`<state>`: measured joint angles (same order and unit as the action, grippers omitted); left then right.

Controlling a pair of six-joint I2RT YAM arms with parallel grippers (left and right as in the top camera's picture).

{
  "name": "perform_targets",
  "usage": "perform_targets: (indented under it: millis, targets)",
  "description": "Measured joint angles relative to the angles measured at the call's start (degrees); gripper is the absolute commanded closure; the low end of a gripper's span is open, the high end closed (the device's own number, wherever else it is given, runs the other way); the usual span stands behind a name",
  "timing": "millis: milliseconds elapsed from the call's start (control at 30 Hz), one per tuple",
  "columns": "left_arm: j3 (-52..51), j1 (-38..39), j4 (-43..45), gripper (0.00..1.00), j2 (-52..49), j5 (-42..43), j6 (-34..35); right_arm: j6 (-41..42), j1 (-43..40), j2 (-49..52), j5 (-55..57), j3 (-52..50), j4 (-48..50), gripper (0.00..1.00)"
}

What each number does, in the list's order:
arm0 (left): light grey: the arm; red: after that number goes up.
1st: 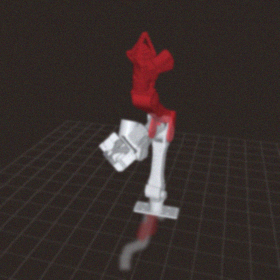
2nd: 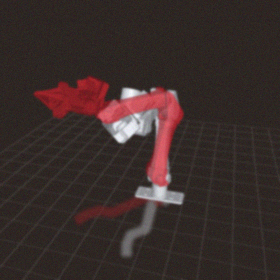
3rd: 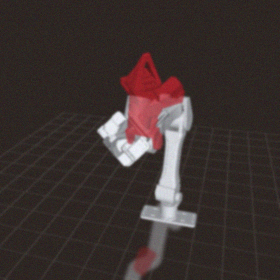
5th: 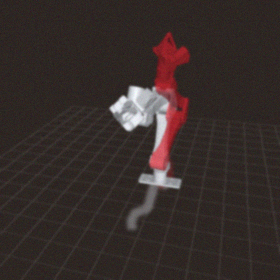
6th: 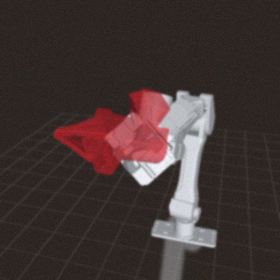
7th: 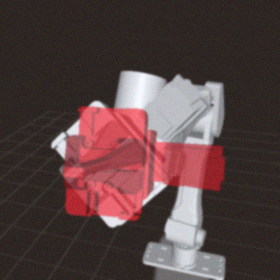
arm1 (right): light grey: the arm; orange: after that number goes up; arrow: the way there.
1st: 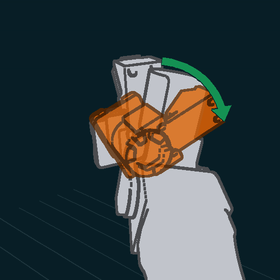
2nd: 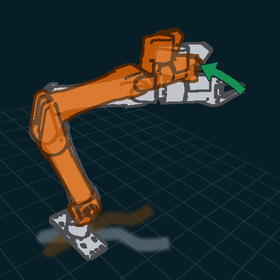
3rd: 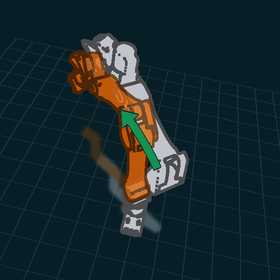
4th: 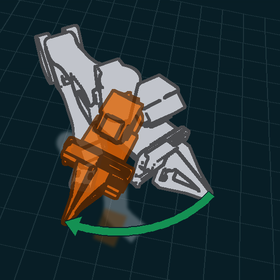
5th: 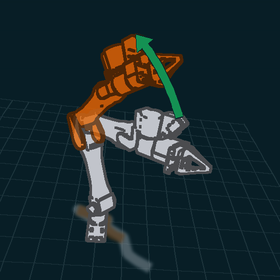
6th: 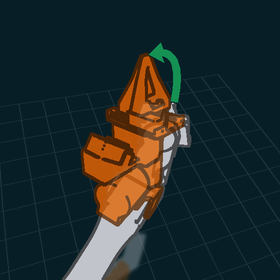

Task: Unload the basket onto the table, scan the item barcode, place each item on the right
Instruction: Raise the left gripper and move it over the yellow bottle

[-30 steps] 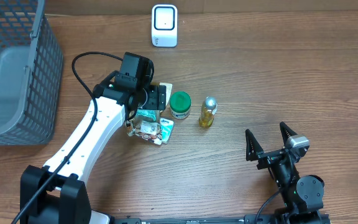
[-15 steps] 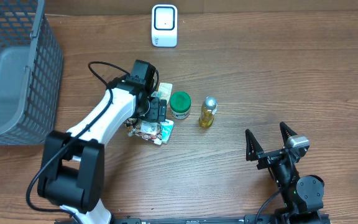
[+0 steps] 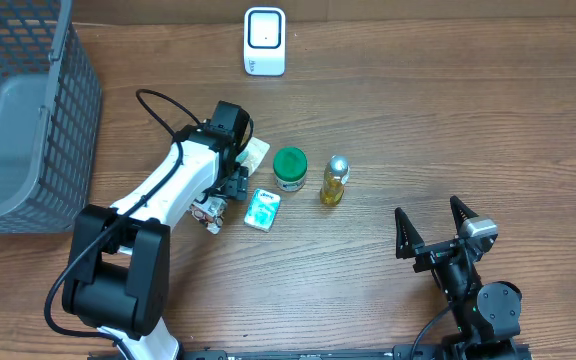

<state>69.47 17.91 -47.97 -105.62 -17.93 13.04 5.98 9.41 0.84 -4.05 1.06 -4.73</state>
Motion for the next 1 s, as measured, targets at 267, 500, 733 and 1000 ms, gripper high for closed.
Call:
perform_targets:
  millis: [267, 500, 733, 1000]
  targets:
    - [5.7, 0.0, -6.2, 0.00, 0.2, 1.9, 0.0, 0.0, 0.0, 0.0, 0.0, 0.0, 0.0, 0.00]
    - [15.8, 0.0, -9.0, 0.00, 5.2, 8.0, -0.4, 0.0, 0.0, 0.0, 0.0, 0.0, 0.0, 0.00]
    - [19.2, 0.5, -9.0, 0.00, 8.9, 16.5, -1.6, 0.0, 0.0, 0.0, 0.0, 0.0, 0.0, 0.00]
    - [19.2, 3.9, -7.4, 0.01, 8.9, 25.3, -4.4, 0.0, 0.0, 0.0, 0.0, 0.0, 0.0, 0.00]
